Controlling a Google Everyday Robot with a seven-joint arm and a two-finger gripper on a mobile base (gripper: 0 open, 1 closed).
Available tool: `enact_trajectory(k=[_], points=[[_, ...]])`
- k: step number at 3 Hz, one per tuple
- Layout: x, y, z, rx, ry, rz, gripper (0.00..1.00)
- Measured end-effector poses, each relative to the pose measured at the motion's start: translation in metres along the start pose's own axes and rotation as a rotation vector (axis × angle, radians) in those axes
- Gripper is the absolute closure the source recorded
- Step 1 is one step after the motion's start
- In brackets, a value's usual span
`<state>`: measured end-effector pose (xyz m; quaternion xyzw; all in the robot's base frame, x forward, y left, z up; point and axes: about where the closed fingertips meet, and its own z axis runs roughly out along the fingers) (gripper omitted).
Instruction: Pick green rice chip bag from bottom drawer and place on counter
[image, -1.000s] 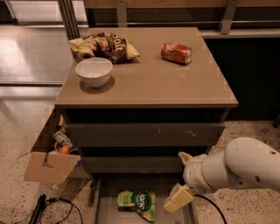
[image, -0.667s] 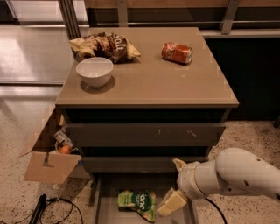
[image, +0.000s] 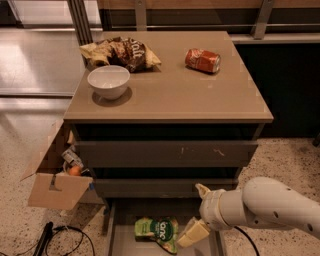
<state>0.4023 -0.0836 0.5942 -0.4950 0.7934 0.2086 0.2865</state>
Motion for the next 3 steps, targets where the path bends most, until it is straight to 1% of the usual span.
enact_trajectory(k=[1, 2, 3], points=[[0.013, -0.016, 0.029, 0.021, -0.054, 0.009, 0.0], [0.031, -0.036, 0.057, 0.03, -0.089, 0.016, 0.0], [0.066, -0.059, 0.11, -0.026, -0.112, 0.006, 0.0]])
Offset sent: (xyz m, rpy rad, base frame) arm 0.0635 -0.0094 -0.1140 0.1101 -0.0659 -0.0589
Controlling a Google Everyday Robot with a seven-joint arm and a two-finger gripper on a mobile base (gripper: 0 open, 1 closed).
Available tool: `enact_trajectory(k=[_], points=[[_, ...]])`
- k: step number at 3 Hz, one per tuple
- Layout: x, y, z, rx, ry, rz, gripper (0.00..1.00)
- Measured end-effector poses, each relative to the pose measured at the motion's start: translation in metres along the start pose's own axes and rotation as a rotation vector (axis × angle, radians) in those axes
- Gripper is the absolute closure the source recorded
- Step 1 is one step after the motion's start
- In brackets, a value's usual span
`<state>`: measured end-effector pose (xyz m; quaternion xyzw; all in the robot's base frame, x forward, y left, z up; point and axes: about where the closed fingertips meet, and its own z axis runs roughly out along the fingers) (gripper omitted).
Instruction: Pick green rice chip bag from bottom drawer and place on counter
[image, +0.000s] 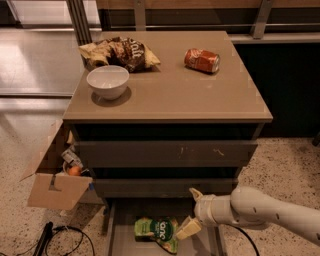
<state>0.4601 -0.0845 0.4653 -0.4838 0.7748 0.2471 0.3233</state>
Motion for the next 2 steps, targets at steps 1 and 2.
enact_trajectory(k=[1, 2], points=[[0.0, 0.0, 0.0, 0.0, 0.0, 0.0, 0.0], [0.028, 0.017, 0.034, -0.022, 0.013, 0.048, 0.0]])
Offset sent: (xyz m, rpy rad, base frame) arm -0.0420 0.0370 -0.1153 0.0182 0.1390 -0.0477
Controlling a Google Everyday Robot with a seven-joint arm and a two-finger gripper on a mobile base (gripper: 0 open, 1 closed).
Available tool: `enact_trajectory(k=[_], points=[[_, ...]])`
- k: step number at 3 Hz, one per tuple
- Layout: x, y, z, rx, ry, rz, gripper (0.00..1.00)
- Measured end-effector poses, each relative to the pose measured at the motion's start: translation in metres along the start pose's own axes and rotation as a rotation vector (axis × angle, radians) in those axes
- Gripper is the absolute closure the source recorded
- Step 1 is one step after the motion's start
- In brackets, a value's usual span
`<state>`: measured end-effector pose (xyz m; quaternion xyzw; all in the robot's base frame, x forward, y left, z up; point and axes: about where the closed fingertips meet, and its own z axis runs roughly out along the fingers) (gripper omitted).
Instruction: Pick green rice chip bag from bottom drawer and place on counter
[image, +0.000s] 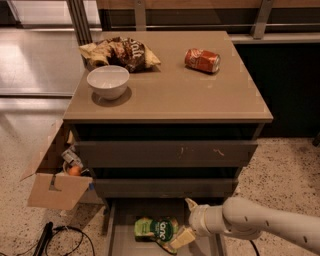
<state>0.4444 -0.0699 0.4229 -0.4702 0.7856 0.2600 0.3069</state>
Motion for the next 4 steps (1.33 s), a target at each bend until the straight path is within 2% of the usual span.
enact_trajectory(k=[2, 3, 4], points=[[0.099, 0.019, 0.086, -0.013, -0.015, 0.217, 0.0], [0.119, 0.01, 0.114, -0.013, -0.033, 0.253, 0.0], [0.11, -0.005, 0.127, -0.019, -0.143, 0.229, 0.0]])
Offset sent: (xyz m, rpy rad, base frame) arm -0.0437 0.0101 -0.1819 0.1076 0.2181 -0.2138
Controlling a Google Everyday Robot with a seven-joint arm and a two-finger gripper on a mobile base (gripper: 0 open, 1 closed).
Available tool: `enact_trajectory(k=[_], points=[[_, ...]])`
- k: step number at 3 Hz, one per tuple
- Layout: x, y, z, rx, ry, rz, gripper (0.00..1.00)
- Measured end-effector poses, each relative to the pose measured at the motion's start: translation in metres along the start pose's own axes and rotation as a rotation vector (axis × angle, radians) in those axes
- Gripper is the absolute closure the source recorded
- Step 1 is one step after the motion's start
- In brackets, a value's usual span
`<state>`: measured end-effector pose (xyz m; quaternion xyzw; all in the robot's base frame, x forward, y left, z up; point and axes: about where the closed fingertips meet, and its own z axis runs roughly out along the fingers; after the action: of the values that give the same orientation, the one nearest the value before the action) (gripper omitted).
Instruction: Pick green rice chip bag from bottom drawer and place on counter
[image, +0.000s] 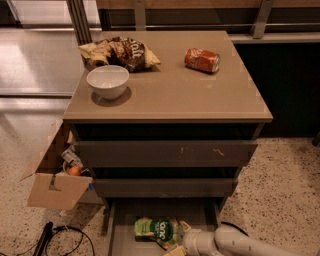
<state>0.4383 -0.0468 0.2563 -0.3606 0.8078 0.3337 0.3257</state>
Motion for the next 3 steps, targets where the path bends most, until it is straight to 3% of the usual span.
enact_trajectory(k=[1, 2, 3], points=[[-0.03, -0.012, -0.002, -0.03, -0.156, -0.027, 0.0], [-0.052, -0.013, -0.007, -0.059, -0.215, -0.063, 0.0], [-0.052, -0.011, -0.007, -0.065, -0.216, -0.065, 0.0]])
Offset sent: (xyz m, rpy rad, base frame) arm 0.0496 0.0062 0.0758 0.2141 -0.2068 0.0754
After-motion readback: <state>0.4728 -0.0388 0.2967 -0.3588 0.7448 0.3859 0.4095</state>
